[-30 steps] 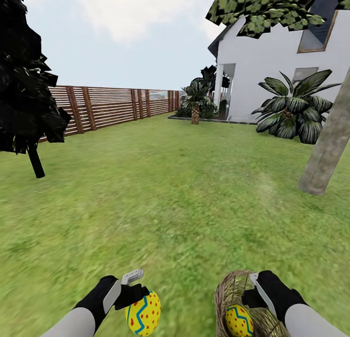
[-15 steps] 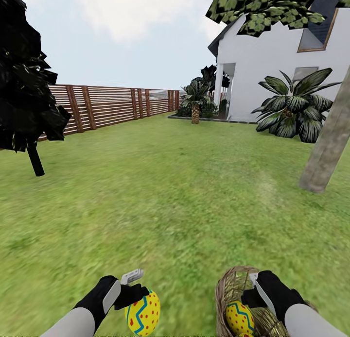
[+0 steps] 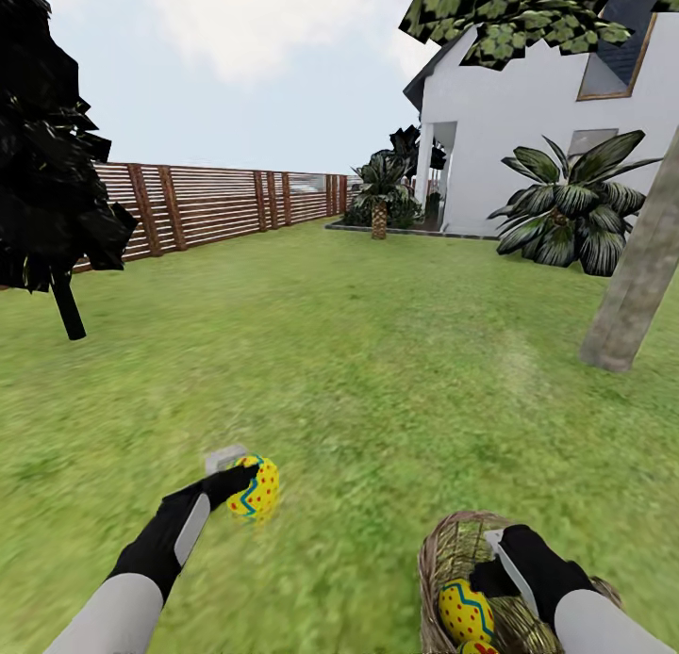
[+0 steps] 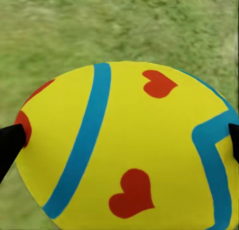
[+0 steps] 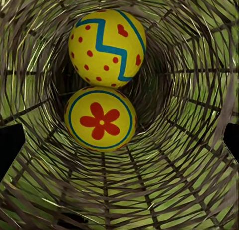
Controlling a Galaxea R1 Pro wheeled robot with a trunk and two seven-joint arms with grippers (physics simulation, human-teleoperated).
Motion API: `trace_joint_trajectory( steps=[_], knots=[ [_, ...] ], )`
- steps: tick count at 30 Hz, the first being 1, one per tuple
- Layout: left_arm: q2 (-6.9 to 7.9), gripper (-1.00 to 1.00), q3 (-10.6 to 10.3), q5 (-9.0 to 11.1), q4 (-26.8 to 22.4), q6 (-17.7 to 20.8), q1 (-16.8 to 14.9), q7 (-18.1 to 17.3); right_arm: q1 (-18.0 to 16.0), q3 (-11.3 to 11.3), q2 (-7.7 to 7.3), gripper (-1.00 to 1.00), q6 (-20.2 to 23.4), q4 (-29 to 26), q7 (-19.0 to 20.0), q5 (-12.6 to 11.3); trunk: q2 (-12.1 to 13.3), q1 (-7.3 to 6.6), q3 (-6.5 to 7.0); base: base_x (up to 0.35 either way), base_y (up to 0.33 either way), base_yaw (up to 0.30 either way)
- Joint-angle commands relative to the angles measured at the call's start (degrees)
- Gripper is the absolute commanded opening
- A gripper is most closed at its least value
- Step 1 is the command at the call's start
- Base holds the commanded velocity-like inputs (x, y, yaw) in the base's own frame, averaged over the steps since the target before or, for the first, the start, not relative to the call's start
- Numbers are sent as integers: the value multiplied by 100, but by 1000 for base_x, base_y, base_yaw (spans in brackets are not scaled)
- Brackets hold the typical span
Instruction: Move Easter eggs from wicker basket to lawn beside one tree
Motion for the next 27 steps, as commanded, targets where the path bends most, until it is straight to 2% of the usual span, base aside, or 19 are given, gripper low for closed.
trace_joint_trajectory(
  steps=[1, 2, 3, 6, 8, 27],
  knots=[
    [-18, -100, 43, 32, -113, -315, 0, -14, -2, 24, -36, 100, 30, -13, 50, 47, -2, -1, -6, 0, 0, 0],
    [-24, -100, 38, 22, -121, -884, -1, 3, -2, 23, -53, 100, 30, -19, 50, 47, -42, 21, -24, 0, 0, 0],
    [-27, -100, 35, 19, -139, -1120, -1, 13, -2, 23, -55, 100, 31, -24, 51, 47, -83, 43, -42, 0, 0, 0],
    [100, -100, 47, 27, -261, -548, -2, 11, -1, 23, -51, 100, 38, -56, 51, 47, -203, 109, -96, 0, 0, 0],
    [128, -100, 49, 25, -300, -407, -2, 18, -1, 23, -54, 100, 39, -58, 51, 47, -283, 153, -132, 0, 0, 0],
    [109, -100, 47, 27, -261, -368, -2, 14, -2, 23, -39, 100, 39, -59, 45, 47, -1045, 570, -473, 0, 0, 0]
  ],
)
